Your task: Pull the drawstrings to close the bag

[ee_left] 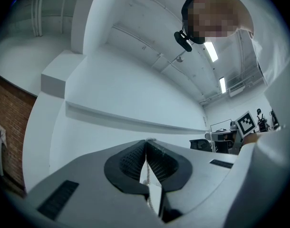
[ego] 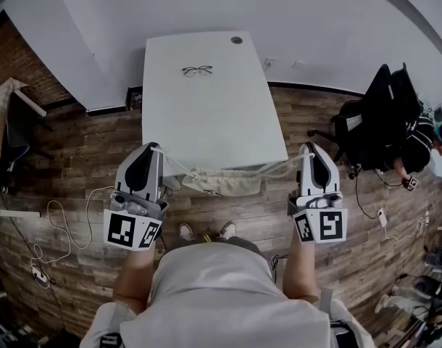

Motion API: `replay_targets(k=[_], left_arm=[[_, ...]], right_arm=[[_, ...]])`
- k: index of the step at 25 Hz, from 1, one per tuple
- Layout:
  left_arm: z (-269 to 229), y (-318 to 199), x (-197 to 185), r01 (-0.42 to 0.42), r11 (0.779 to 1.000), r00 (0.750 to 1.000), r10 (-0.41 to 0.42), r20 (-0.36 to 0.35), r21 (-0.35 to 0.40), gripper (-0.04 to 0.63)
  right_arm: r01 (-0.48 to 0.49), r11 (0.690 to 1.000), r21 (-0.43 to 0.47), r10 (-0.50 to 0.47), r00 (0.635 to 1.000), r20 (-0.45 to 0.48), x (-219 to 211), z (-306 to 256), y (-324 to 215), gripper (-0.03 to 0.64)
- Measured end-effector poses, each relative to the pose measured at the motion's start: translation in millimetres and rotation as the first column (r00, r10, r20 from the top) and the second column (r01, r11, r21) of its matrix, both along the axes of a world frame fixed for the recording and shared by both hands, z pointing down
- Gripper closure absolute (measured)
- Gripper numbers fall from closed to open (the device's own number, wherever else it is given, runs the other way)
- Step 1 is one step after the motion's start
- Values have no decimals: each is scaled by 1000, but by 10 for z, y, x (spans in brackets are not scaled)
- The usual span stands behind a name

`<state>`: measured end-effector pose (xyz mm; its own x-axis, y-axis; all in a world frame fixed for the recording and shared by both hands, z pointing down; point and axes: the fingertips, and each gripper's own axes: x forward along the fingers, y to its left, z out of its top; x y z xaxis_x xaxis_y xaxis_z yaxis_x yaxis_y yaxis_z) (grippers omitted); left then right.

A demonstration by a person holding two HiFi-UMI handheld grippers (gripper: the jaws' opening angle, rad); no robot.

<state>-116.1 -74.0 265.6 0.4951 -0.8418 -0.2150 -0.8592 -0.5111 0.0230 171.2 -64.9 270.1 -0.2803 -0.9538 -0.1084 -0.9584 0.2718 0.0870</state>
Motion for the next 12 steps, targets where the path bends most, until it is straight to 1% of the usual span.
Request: replay_targets(k=[12], left_arm=[[91,-24,-3,4,1000,1000,-4,12,-23,574]], right_arm=[[6,1000,-15,-6,1000,-5,-50,81,-43,580]])
